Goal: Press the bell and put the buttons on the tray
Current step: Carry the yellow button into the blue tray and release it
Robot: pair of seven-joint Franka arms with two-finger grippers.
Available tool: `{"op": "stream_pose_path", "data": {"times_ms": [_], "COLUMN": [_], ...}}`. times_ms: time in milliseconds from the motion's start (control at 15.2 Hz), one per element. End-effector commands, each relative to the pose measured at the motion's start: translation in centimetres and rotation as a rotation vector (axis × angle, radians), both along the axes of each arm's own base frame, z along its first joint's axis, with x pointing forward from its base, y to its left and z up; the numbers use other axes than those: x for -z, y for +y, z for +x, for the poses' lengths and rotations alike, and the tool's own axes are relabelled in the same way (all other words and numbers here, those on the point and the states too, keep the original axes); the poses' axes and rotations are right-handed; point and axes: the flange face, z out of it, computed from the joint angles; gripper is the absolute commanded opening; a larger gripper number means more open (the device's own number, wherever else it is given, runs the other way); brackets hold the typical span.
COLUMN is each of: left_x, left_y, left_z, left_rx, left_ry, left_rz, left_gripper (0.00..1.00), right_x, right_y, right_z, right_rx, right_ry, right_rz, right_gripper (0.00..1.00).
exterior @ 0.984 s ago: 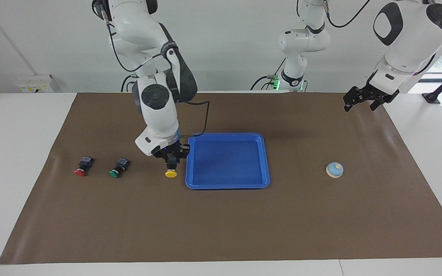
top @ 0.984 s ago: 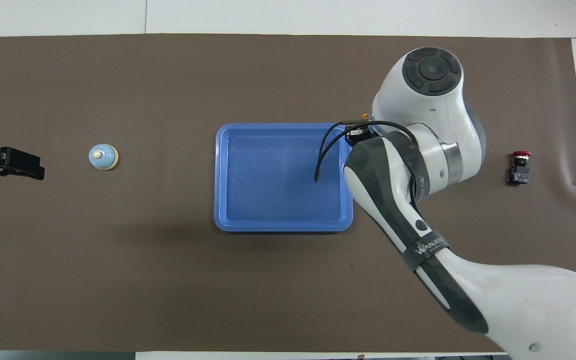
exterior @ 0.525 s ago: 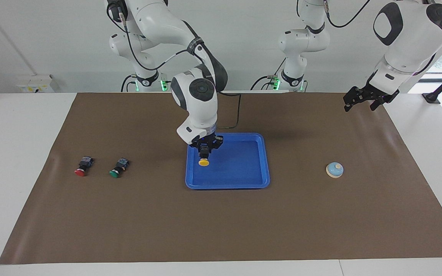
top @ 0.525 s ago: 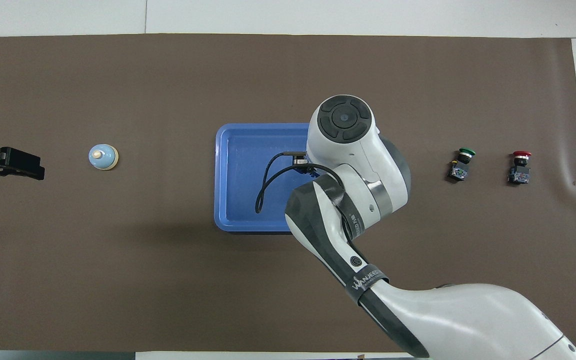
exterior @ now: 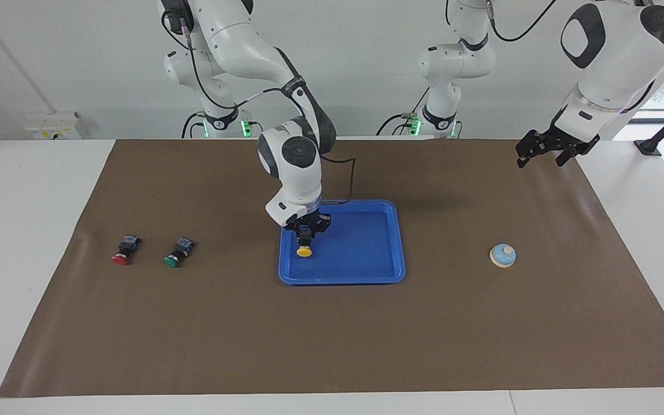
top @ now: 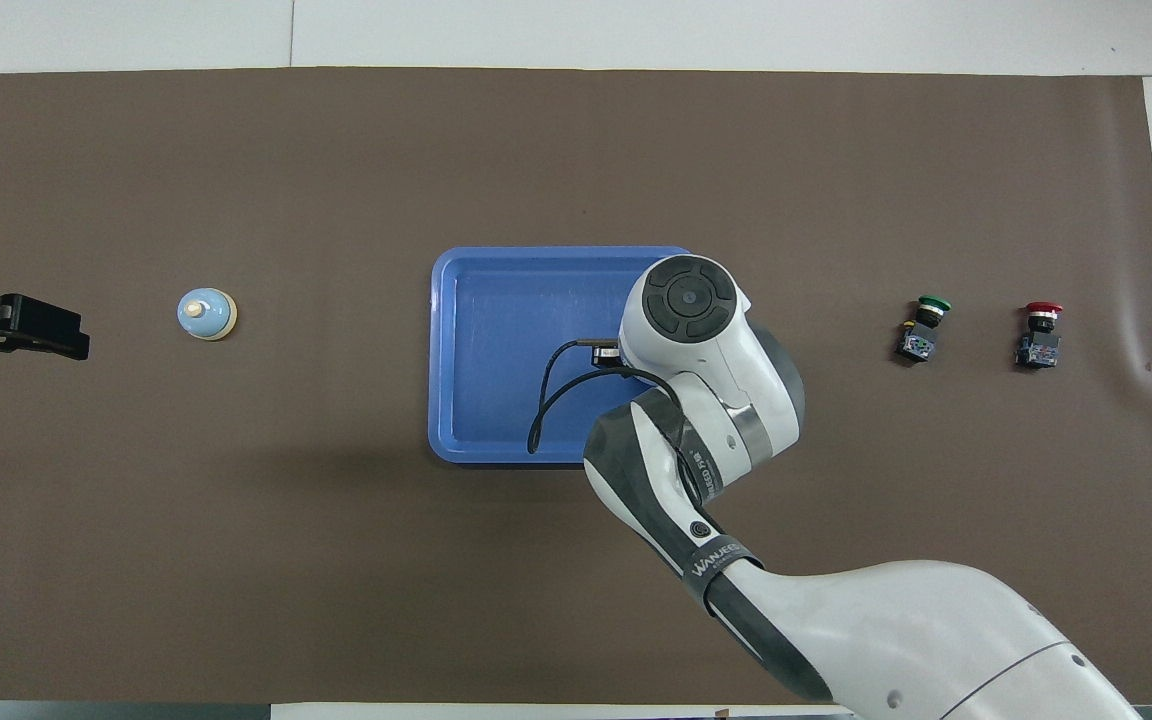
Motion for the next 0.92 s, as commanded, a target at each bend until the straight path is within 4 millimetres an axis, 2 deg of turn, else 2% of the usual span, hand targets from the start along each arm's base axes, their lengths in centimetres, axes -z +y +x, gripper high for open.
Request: {"op": "stream_pose_path", "data": {"times_ms": [0, 66, 131, 197, 262, 459, 590, 722, 853], "left_x": [-0.5, -0.5, -0.5, -0.5, -0.5, -0.5, -0.6, -0.6, -0.6], "left_y": [0.1, 0.1, 0.1, 0.1, 0.1, 0.1, 0.1, 0.1, 0.1], "left_z": [-0.2, -0.2, -0.2, -0.2, -0.2, -0.2, -0.2, -0.2, -0.2], "left_rx": [0.002, 0.002, 0.002, 0.002, 0.002, 0.002, 0.002, 0.002, 0.002], "left_ry": [0.004, 0.004, 0.004, 0.004, 0.004, 0.004, 0.003, 0.003, 0.003], "left_rz": [-0.015, -0.015, -0.015, -0.015, -0.015, -0.015, -0.015, -0.015, -0.015], "left_gripper": [1.00, 1.00, 1.00, 1.00, 1.00, 1.00, 1.00, 1.00, 1.00], "right_x": [0.3, 0.3, 0.3, 0.2, 0.2, -0.7, -3.8, -7.6, -10.5], "right_y": [-0.4, -0.4, -0.4, -0.3, 0.2, 0.4, -0.9, -3.6, -6.9], "right_z": [-0.5, -0.5, -0.6, -0.6, -0.9, -0.8, 0.4, 2.6, 4.0], "right_rx": [0.004, 0.011, 0.019, 0.033, 0.041, 0.080, 0.103, 0.145, 0.180], "right_ry": [-0.004, -0.004, -0.002, -0.002, -0.001, 0.005, 0.010, 0.008, -0.008], "right_rz": [0.018, 0.018, 0.018, 0.018, 0.016, 0.012, 0.009, 0.011, 0.008], "right_gripper": [0.00, 0.00, 0.15, 0.80, 1.00, 1.00, 1.00, 1.00, 1.00]}}
